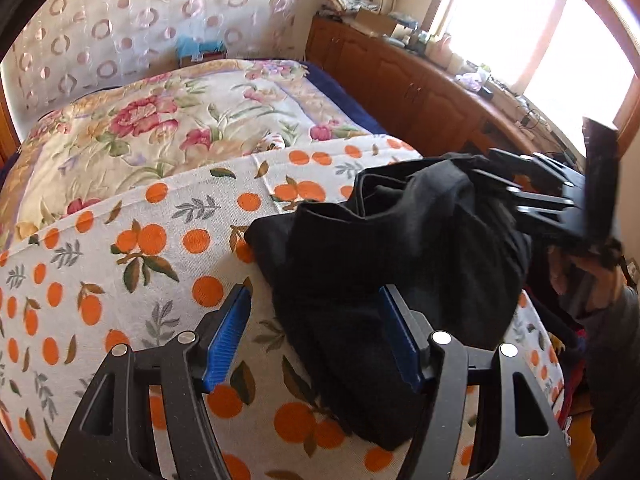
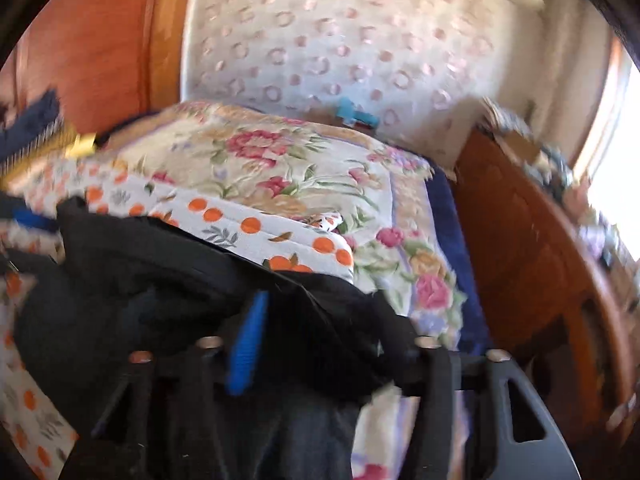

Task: Fold small clothes
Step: 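Lift the folded shirt with both tools and carry it toward the clothes stack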

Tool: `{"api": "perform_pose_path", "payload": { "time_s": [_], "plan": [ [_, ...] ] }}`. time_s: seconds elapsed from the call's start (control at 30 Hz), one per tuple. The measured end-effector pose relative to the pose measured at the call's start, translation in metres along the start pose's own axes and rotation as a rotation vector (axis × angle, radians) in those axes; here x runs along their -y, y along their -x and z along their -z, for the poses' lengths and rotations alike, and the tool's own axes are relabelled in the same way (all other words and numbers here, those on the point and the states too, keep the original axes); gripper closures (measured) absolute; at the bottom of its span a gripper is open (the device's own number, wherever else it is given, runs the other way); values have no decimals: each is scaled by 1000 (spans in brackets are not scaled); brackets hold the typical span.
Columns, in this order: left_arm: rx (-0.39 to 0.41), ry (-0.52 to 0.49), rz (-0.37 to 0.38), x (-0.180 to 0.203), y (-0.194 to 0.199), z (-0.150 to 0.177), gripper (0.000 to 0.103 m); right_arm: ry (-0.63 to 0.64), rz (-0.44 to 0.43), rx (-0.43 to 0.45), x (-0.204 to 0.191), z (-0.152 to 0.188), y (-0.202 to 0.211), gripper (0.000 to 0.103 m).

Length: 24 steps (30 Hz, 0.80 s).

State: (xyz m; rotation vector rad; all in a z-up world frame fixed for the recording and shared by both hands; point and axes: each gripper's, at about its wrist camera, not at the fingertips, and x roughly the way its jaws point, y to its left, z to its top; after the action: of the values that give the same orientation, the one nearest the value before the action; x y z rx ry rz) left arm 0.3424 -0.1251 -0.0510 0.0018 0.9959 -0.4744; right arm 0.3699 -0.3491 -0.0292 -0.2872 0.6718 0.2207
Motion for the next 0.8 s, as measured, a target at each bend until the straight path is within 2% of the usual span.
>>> {"api": "perform_pose_path", "payload": {
  "time_s": [0.07,0.13,0.3,0.43,0.57,0.67,0.7,0.77,0.8],
  "plan": [
    [-2,2,-10,0,-7,-3,36,-63,-19,-3,6,2,5,33],
    [-2,11,-15,-3,-12,-6,36,-124,-91,-25,15,9,7,30],
    [-16,19,-19,-3,-24,-8,36,-207,-185,-90,30,21,-5,29],
    [-18,21,-18,-3,-27,-9,36,-274,-260,-118,40,14,-26,28],
    [-25,-5,-31,2,-30,-9,41,-280,-309,-142,46,12,-22,28],
    [-23,-19,-37,5,-31,-9,44,-259,-315,-161,49,15,-22,28],
    [-20,-20,-39,5,-31,-9,45,-252,-310,-159,50,14,-24,29],
    [-18,-18,-36,5,-31,-9,46,-247,-317,-153,51,12,-22,41],
    [-16,-15,-30,4,-31,-9,48,-239,-317,-150,49,12,-18,43]
  ]
}}
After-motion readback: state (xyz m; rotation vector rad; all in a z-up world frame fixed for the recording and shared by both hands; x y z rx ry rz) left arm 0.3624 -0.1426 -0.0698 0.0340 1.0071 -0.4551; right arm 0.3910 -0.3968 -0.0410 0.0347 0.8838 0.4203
